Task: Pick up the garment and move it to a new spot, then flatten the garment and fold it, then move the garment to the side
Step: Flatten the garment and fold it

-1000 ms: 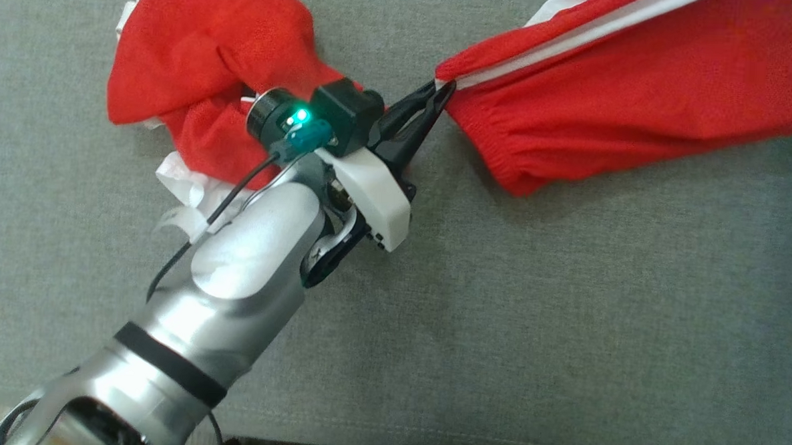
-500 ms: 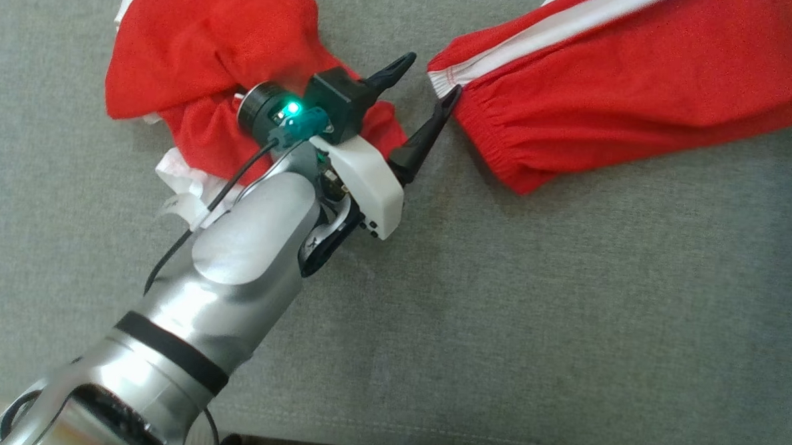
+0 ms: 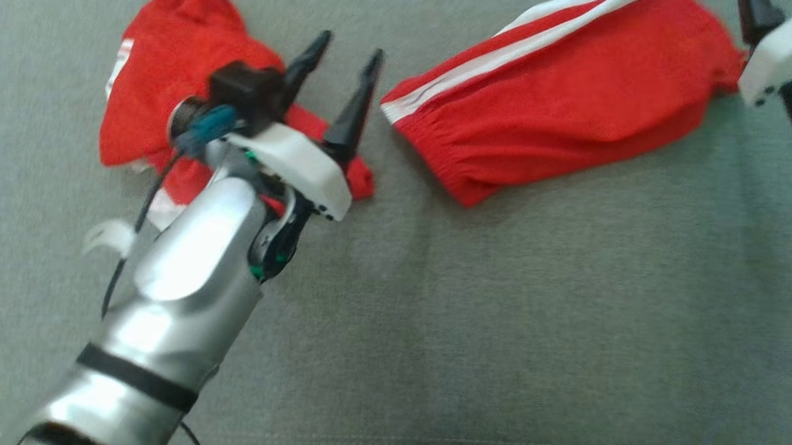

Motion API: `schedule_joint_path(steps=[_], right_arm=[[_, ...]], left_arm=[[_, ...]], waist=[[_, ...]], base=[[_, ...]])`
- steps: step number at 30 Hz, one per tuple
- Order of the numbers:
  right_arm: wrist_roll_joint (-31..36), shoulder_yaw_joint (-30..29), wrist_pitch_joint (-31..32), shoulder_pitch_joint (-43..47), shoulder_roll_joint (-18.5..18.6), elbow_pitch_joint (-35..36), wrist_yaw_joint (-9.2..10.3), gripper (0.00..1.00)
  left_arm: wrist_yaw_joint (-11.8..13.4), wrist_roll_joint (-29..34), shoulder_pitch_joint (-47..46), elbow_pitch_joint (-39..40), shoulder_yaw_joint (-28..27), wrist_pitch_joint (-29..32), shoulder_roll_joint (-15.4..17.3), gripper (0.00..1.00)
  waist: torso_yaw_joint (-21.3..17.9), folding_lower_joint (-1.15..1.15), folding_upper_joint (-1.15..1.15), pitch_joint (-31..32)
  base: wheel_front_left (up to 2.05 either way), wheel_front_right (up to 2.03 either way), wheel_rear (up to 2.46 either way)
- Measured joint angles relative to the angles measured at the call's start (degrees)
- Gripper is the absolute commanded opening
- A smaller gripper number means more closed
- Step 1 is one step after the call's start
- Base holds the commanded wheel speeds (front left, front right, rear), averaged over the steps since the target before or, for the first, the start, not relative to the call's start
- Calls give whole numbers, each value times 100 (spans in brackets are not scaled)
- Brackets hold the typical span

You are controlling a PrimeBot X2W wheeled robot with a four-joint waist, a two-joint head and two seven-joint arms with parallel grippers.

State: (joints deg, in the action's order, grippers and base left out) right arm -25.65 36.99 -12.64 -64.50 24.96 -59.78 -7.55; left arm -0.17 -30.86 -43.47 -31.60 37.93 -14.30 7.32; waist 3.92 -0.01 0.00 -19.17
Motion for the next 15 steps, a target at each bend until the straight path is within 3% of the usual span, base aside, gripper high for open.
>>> schedule_joint_path(steps=[9,15], right_arm=[[-198,-814,-167,1221,-163,1053,0,100],[159,-1588,-172,2374,-332,1833,0,100]], left_arm=[[169,272,1267,1150,-1049,-18,56,100],[162,532,1961,1408,-1414,-18,13,100]], waist=[[-392,-1,0,694],[-586,0,0,1008]], base=[[0,0,0],[0,0,0]])
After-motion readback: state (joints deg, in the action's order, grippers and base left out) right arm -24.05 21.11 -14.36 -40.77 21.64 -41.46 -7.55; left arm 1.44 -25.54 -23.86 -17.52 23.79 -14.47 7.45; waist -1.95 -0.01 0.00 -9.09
